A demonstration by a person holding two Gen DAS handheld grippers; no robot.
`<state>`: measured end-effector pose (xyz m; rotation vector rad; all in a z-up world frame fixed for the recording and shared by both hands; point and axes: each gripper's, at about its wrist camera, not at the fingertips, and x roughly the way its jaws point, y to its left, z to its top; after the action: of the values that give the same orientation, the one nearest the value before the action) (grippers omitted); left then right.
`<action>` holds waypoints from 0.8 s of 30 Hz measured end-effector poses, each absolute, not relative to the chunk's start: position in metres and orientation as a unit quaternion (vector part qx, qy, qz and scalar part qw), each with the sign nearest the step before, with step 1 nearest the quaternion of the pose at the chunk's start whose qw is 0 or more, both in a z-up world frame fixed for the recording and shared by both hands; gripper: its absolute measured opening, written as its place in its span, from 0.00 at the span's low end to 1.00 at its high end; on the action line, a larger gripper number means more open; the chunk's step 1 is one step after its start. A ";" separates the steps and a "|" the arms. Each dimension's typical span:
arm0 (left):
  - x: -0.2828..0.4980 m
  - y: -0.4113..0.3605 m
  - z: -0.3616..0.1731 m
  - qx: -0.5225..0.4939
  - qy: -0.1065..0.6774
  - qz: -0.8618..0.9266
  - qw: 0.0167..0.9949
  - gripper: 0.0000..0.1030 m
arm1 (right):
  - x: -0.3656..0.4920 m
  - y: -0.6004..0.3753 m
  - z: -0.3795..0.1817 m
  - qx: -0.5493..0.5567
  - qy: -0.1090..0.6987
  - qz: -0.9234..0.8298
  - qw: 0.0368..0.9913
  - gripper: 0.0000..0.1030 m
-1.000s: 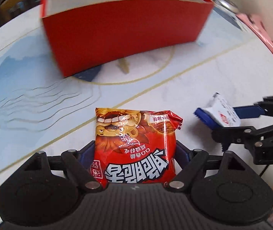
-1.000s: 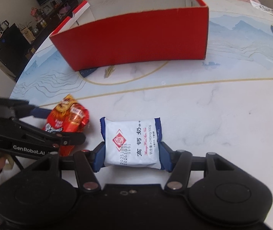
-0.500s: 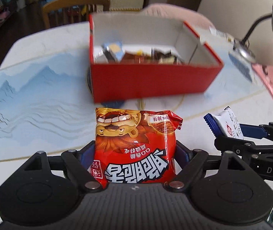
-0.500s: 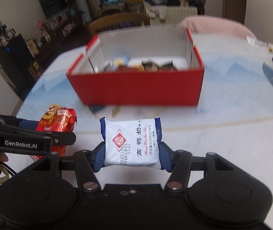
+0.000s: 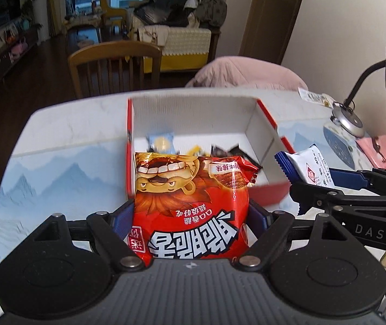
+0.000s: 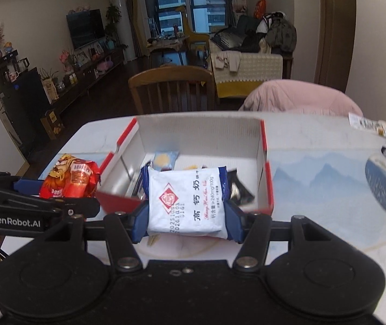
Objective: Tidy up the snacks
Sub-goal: 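Carry the red chip bag with the left tool while the right tool carries the biscuit packet into the box, then open the left tool over the box while the right tool releases the biscuit packet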
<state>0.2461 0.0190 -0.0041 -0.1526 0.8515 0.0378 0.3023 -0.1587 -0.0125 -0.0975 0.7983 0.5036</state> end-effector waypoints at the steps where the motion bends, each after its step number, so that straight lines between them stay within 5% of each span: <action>1: 0.252 0.018 -0.003 -0.074 0.413 0.022 0.908 0.81 | 0.308 -0.157 -0.011 -0.048 0.382 0.243 0.890 0.55; 24: 0.384 0.034 -0.030 -0.079 0.465 0.091 0.877 0.81 | 0.426 -0.124 -0.056 -0.099 0.433 0.230 0.866 0.55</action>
<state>0.3837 0.0341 -0.0300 -0.1647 0.9711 0.1891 0.4258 -0.1238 -0.0560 -0.2063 0.9075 0.4822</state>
